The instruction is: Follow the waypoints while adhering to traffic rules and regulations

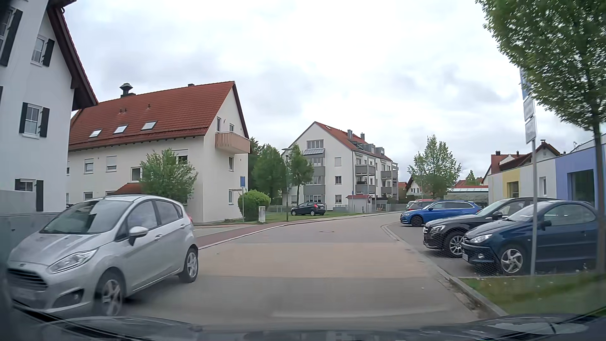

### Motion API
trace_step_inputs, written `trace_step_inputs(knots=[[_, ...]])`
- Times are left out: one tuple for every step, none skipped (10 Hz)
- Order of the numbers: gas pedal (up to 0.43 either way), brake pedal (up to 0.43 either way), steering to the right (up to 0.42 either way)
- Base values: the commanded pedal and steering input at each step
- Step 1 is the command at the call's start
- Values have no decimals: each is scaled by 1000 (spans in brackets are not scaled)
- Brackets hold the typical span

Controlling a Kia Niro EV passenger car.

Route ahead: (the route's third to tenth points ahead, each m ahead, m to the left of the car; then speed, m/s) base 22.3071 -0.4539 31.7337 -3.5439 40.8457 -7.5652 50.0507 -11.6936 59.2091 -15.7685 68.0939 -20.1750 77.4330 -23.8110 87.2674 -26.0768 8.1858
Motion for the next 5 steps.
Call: trace_step_inputs(knots=[[130, 6, 24], [130, 6, 24], [130, 6, 26], [130, 6, 28], [130, 6, 30]])
